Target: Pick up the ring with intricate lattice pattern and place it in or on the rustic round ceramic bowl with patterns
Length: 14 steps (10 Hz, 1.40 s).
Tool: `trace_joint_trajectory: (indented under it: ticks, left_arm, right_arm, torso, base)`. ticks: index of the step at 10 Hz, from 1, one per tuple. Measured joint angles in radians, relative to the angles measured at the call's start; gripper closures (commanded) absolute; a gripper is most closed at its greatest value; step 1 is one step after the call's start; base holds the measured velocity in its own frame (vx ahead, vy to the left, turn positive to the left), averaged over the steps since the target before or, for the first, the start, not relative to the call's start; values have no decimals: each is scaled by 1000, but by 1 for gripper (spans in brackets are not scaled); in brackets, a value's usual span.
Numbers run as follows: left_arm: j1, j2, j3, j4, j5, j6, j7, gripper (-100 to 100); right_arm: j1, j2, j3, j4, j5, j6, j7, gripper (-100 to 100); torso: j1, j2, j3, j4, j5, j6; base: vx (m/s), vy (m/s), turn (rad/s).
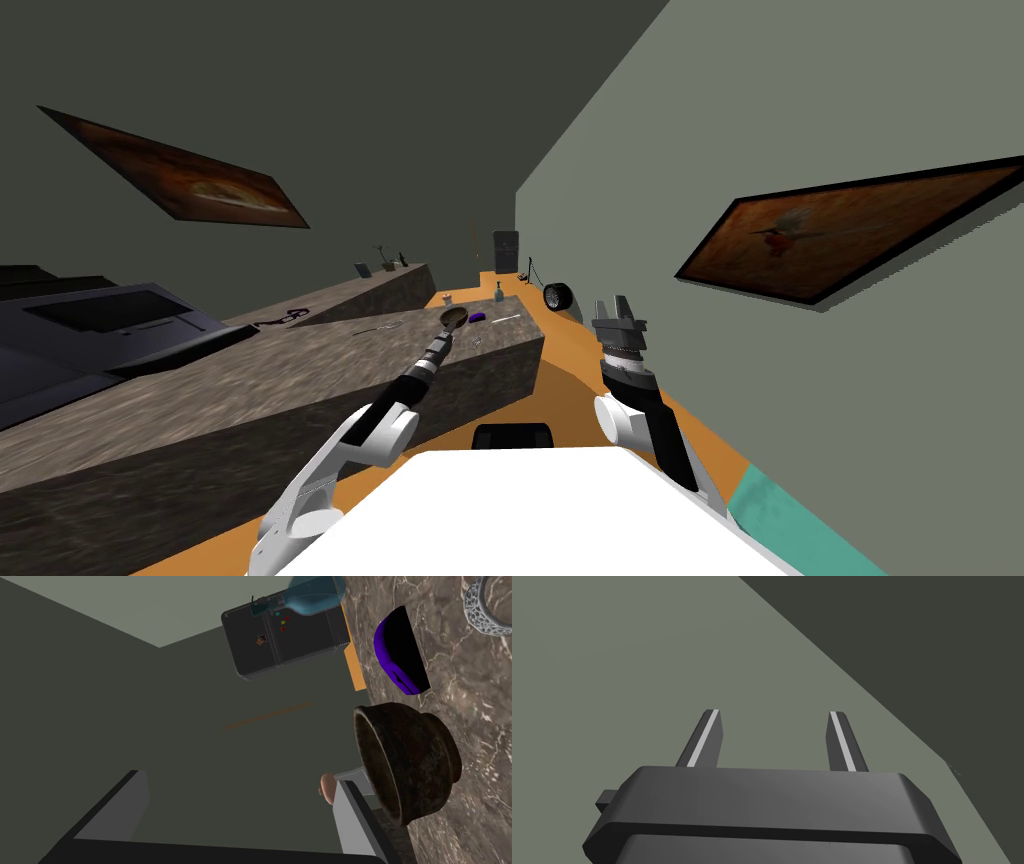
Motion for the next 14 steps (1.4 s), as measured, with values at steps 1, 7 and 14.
trace_joint_trajectory:
  ticks: [1, 7, 14]
  left_arm:
    - [-6, 22, 5, 2, 16, 31, -2, -100]
    - [-8, 87, 11, 18, 63, 176, -19, -100]
    - [-23, 166, 22, 37, 112, 350, -35, -100]
  right_arm:
    - [0, 0, 0, 0, 0, 0, 0, 0]
    - [0, 0, 0, 0, 0, 0, 0, 0]
    - [0, 0, 0, 0, 0, 0, 0, 0]
  torso:
    - [0, 0, 0, 0, 0, 0]
    - [0, -1, 0, 0, 0, 0]
    - [1, -1, -1, 0, 0, 0]
  base:
    - [5, -46, -18]
    - [8, -40, -24]
    - [18, -50, -50]
